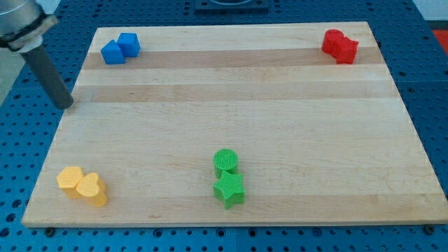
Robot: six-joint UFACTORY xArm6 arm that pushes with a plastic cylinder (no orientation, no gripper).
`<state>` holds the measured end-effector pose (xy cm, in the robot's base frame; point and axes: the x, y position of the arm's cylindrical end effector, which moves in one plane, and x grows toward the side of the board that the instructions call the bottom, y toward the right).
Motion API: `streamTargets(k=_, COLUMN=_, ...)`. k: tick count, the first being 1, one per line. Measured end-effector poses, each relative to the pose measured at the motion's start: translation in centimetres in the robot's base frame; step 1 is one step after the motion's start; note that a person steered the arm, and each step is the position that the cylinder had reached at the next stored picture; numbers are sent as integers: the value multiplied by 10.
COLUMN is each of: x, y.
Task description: Push the yellow heart above the green circle
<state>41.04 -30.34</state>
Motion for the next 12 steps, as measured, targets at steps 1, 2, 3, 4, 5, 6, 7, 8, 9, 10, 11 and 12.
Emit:
streamTargets(k=1, x=3, y=-2)
streamTargets(k=2, x=3, y=-2)
streamTargets(k=3, x=5, y=-1)
streamTargets(k=4, x=68, y=-1)
streamTargets(k=5, x=126, y=-1)
streamTargets(k=6, x=140, y=-1)
streamTargets(k=7, x=198, y=0)
streamTargets(k=8, x=206, y=0)
streamTargets(k=9, x=206, y=18)
streamTargets(k=10, x=189, y=73)
streamTargets(k=11, x=165, y=123)
streamTargets(k=12, x=162, y=140)
